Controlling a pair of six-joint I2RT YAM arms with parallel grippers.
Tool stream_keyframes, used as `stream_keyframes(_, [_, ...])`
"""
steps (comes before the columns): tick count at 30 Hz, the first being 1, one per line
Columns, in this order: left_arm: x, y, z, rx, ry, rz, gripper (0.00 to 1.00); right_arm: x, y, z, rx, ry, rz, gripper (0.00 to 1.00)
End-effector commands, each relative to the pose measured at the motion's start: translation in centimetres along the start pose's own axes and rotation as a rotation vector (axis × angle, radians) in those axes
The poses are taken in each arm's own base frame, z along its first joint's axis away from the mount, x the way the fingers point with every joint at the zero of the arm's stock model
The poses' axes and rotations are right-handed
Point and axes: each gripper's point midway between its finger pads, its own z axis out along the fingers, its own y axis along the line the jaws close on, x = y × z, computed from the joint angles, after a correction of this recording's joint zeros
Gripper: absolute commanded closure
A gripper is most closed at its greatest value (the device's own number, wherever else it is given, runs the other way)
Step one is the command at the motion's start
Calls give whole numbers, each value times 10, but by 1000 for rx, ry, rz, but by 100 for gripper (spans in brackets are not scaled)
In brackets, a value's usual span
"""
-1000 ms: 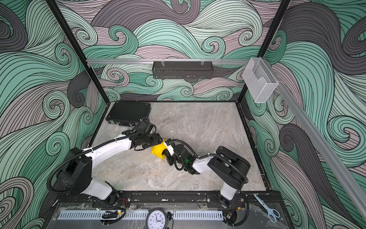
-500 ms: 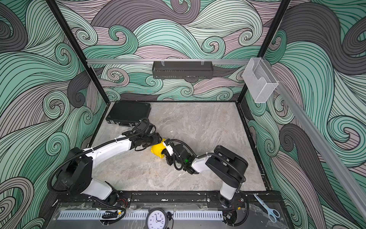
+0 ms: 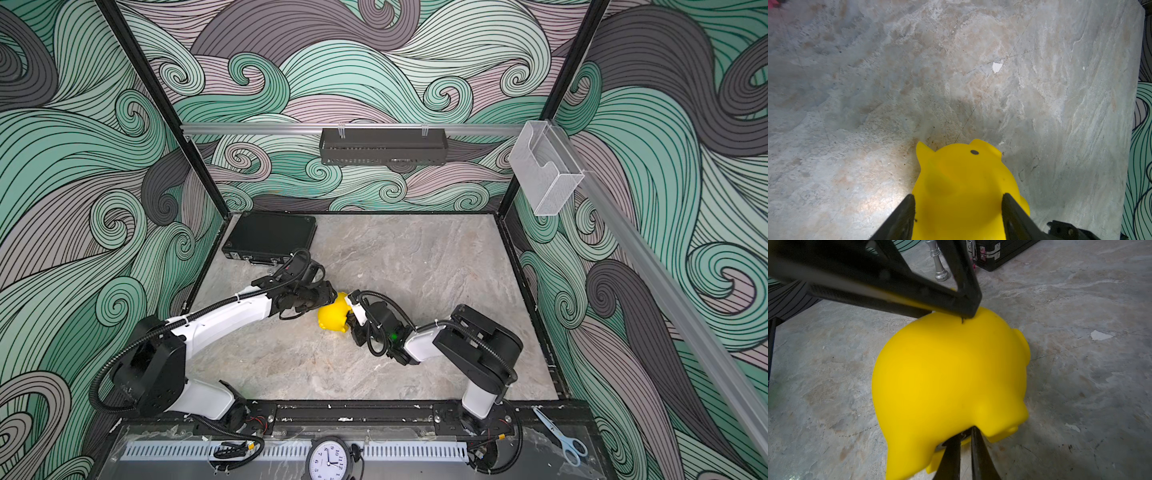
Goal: Open piggy banks
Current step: Open the lid on the piggy bank.
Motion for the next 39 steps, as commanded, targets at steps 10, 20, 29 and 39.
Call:
stream_keyframes(10, [42, 30, 21, -97, 145, 13, 37, -30, 7, 6, -90, -116, 17, 89])
stream_keyframes(20, [53, 36, 31, -98, 177, -2, 42, -34, 6, 14, -117, -145, 24, 100])
stream_keyframes(29, [61, 44, 33, -116, 193, -4, 43, -28, -7, 18, 1, -104, -80, 100])
stream_keyframes(39, [69, 49, 43, -138, 242, 7, 43, -30, -15, 23, 208, -131, -392, 100])
